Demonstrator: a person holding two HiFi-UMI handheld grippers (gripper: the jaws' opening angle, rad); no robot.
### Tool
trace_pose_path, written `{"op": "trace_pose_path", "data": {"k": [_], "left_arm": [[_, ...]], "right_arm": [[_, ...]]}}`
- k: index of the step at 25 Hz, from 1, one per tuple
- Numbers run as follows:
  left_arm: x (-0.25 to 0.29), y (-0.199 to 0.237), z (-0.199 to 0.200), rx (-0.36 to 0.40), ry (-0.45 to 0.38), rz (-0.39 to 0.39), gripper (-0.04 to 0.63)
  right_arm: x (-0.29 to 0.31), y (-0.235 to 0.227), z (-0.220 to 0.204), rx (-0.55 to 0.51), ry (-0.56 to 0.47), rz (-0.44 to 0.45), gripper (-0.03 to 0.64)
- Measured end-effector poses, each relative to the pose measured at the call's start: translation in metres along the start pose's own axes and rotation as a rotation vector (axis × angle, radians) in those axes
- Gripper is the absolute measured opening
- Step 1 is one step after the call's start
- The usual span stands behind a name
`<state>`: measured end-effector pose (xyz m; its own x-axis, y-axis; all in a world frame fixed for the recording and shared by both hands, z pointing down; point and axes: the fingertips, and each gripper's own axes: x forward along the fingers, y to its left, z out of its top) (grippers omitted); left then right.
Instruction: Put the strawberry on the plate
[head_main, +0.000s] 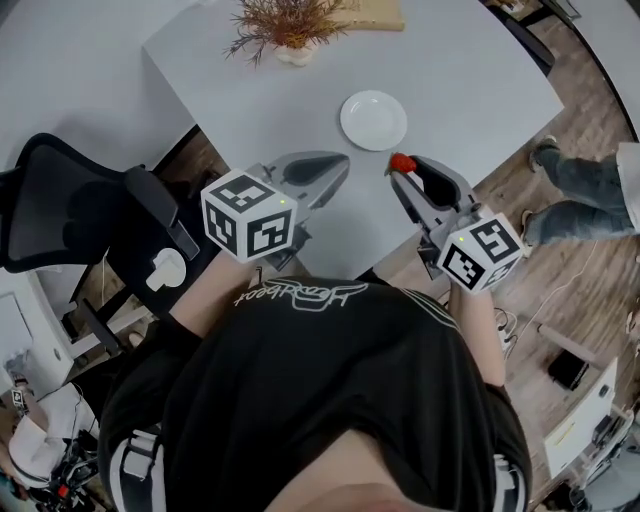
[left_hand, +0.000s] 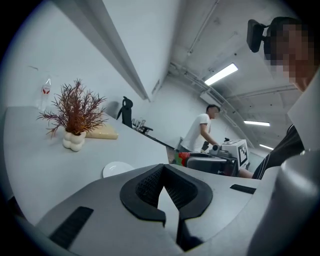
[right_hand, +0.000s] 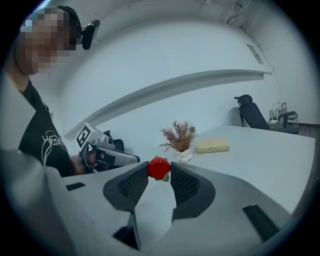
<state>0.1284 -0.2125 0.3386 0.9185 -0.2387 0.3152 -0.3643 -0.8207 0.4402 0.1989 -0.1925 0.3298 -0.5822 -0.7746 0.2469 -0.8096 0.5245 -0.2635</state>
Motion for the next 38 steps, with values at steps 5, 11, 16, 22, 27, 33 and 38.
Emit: {"op": "trace_pose_path", "data": {"k": [5,11,16,22,27,33,38], "left_arm": [[0.012,0.019,0.000,-0.034,0.001,0.030,0.006],[0.020,0.037,-0.009,-0.078,0.006,0.054,0.006],[0.031,0.052,-0.018,-0.114,0.012,0.071,0.006],[0.045,0.060,-0.024,-0.137,0.025,0.078,0.006],[0.052,0.071,-0.025,-0.142,0.033,0.100,0.006],[0.060,0.088,-0.029,-0.169,0.040,0.119,0.006],[0.064,0.096,-0.034,-0.186,0.045,0.124,0.006]], "right_arm": [[0.018,-0.019,0.001,0.013,0.016,0.032,0.127],[0.038,-0.038,-0.002,0.003,0.040,0.046,0.127],[0.054,-0.057,-0.006,-0.016,0.056,0.050,0.127],[0.074,-0.085,-0.012,-0.119,0.102,0.015,0.127],[0.092,-0.107,-0.016,-0.177,0.136,-0.006,0.127],[0.117,-0.126,-0.028,-0.240,0.191,-0.007,0.127],[0.135,-0.134,-0.045,-0.292,0.252,0.001,0.127]]}}
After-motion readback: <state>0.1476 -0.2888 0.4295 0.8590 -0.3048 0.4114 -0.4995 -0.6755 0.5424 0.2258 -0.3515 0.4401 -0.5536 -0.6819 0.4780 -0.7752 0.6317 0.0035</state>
